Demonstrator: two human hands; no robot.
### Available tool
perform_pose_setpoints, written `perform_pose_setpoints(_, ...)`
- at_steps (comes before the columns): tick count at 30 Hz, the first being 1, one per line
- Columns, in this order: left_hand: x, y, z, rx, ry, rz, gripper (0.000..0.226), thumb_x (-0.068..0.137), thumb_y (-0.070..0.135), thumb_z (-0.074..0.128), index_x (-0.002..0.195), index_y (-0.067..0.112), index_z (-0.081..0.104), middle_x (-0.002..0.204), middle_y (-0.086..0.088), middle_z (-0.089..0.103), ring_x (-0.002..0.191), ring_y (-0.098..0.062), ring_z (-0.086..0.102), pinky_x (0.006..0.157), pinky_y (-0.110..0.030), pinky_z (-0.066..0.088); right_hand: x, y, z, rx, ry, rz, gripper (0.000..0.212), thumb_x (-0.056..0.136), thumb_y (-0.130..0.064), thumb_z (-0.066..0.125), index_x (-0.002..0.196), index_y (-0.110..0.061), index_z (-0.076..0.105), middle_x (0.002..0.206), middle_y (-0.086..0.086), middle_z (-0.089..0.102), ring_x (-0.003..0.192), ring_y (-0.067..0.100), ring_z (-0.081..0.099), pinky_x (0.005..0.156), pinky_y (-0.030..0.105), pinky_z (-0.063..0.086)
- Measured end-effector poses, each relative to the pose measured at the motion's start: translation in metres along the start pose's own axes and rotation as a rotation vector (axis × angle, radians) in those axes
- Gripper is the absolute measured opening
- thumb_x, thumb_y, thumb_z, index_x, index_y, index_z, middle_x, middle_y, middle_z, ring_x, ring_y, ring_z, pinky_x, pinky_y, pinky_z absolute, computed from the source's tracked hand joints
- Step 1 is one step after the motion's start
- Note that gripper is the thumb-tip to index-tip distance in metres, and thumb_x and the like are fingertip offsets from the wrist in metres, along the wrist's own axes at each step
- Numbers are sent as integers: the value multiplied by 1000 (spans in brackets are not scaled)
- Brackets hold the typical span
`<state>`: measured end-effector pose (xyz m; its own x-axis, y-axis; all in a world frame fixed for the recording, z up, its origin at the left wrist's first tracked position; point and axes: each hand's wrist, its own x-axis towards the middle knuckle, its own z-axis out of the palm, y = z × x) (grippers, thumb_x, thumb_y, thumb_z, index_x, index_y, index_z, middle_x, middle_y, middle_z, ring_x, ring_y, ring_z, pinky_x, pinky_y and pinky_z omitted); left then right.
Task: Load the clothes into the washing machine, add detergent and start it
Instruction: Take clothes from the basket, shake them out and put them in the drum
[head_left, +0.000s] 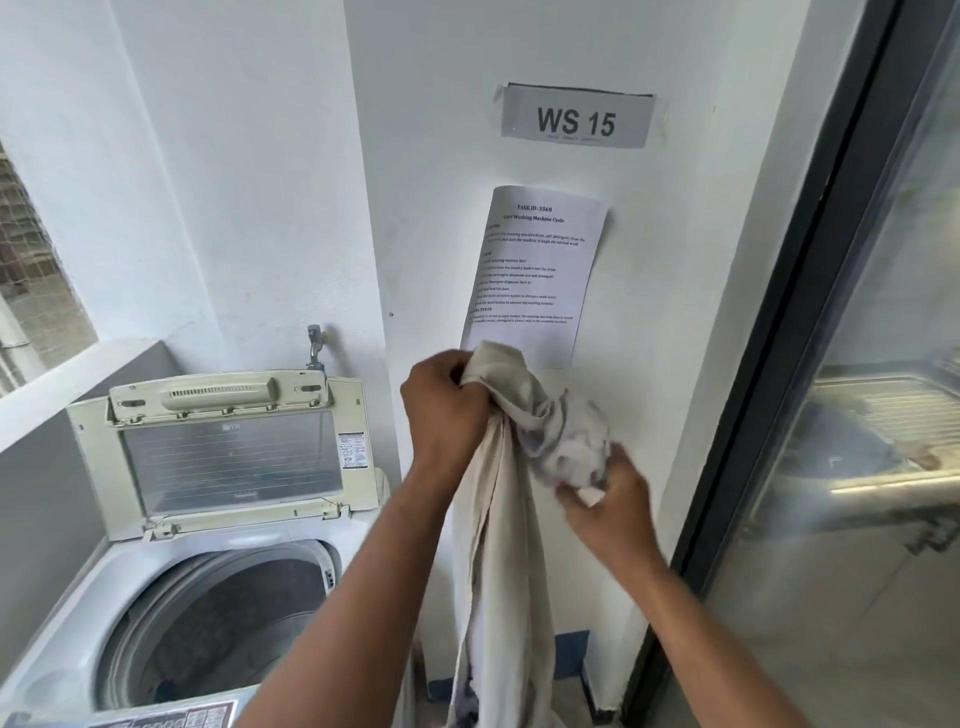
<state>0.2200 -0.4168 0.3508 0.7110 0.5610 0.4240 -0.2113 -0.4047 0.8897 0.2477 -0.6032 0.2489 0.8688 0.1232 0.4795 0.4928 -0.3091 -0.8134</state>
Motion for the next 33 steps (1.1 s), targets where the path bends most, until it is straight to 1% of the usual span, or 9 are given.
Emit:
perform_pose_setpoints(3, 6, 28, 11, 10, -36, 71, 45, 64, 8, 52, 96, 20, 81, 81, 5, 79, 79, -17, 76, 75, -44, 65, -22, -5, 25, -40, -126, 50, 47, 70, -54, 87, 104, -30, 66, 96, -17, 71, 93, 2, 68, 78, 25, 56)
perform_pose_setpoints(6, 0, 41, 23, -21, -130, 123, 52, 66, 6, 51, 109, 21, 77, 85, 1, 79, 81, -19, 77, 79, -44, 65, -22, -22, 45, 18, -39, 88, 76, 70, -63, 82, 124, -16, 57, 116, -5, 72, 110, 8, 67, 94, 29, 54)
perform_pose_setpoints(9, -19, 45, 33, -31, -241, 202, 52, 73, -5, 56, 116, 16, 76, 86, 1, 77, 78, -9, 72, 77, -28, 61, -14, -37, 56, -5, 52, 107, 23, 77, -32, 78, 87, -24, 59, 87, -3, 69, 88, 19, 67, 81, 34, 53)
perform_pose_setpoints(11, -28, 46, 36, -62, -304, 268, 49, 78, -10, 61, 118, 13, 76, 91, 3, 76, 80, 0, 69, 76, -14, 54, -5, -37, 53, -2, 114, 155, 38, 80, -5, 68, 62, -30, 46, 63, -8, 57, 69, 21, 59, 68, 34, 45)
perform_pose_setpoints(18, -34, -5, 2, -217, -312, 161, 70, 74, 5, 73, 140, 24, 61, 126, 3, 69, 107, -18, 71, 82, -31, 62, 28, -40, 33, 285, 270, 352, 17, 82, -7, 74, 73, 1, 62, 65, 13, 64, 63, 15, 57, 56, 26, 46)
perform_pose_setpoints(22, -58, -61, 2, 67, -410, 33, 112, 65, 23, 94, 158, 37, 33, 135, 18, 51, 115, -11, 61, 83, -26, 59, 32, -63, 26, 607, 229, 379, 16, 85, 1, 76, 82, -15, 73, 83, 0, 78, 81, 19, 74, 74, 35, 61)
perform_pose_setpoints(24, -67, -71, 6, 123, -403, 46, 105, 66, 33, 94, 153, 42, 37, 131, 29, 53, 118, 1, 58, 94, -21, 51, 35, -77, 20, 622, 190, 298, 19, 85, 0, 79, 82, -17, 73, 83, -4, 78, 82, 14, 74, 78, 32, 60)
perform_pose_setpoints(27, -70, -67, 9, 105, -292, 50, 61, 78, 30, 89, 127, 43, 56, 105, 42, 65, 99, 18, 60, 82, -7, 47, 45, -96, 11, 535, 166, 143, 21, 85, 0, 79, 80, -20, 73, 82, -6, 77, 79, 8, 73, 74, 24, 59)
perform_pose_setpoints(33, -59, -63, 10, 164, -153, 15, 19, 76, 0, 60, 73, 17, 52, 60, 2, 56, 59, -18, 44, 55, -41, 41, 46, -101, 9, 638, 167, 203, 18, 83, 3, 78, 82, -15, 74, 86, 1, 77, 82, 13, 72, 77, 30, 58)
